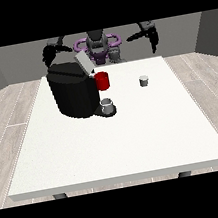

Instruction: Insert the coffee pod into the coffee machine and close the lid

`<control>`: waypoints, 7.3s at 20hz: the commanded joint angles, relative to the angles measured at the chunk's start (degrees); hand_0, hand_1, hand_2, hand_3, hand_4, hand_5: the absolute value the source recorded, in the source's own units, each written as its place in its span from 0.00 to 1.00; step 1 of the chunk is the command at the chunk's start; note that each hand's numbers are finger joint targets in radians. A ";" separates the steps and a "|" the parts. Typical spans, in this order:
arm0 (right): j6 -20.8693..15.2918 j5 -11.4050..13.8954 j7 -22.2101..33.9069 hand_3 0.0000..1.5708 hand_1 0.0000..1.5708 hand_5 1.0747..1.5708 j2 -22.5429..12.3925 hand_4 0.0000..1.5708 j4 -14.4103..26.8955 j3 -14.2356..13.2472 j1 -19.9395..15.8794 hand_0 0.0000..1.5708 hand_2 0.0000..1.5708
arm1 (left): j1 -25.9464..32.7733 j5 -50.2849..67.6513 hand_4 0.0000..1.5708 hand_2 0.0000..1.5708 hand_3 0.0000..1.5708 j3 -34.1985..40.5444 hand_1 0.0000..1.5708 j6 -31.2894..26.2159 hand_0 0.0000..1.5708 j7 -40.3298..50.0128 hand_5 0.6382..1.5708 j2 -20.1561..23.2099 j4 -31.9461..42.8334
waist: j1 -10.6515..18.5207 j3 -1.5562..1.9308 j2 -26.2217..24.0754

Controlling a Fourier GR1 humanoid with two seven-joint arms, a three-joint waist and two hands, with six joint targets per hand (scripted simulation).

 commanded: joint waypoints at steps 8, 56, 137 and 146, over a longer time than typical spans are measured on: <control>0.81 -1.54 -0.29 0.00 0.00 1.00 -0.67 0.12 -1.06 -0.39 -5.57 0.00 0.00 | -11.34 -2.45 0.00 0.00 0.00 4.72 0.00 -2.59 0.00 -1.23 1.00 5.64 18.28 | -3.59 -0.04 7.85; -3.81 -0.02 0.02 0.00 0.00 1.00 0.50 0.33 11.60 -2.17 -13.86 0.00 0.00 | -27.12 -35.53 0.20 0.67 0.51 -4.67 0.62 17.94 0.62 -12.30 1.00 6.34 51.19 | -3.44 -0.02 11.06; -2.41 -1.71 -0.45 0.00 0.00 1.00 -0.17 0.28 10.77 -1.24 -15.76 0.00 0.00 | -59.19 -38.12 0.31 0.81 0.75 0.44 0.78 2.51 0.78 -3.38 1.00 6.89 48.75 | -13.18 0.00 14.87; -4.24 -0.92 2.84 0.00 0.00 1.00 -1.28 0.27 10.04 -2.11 -20.17 0.00 0.00 | -62.88 -38.10 0.29 0.75 0.65 1.48 0.73 0.00 0.73 -3.33 1.00 9.44 49.14 | -13.27 -0.02 16.52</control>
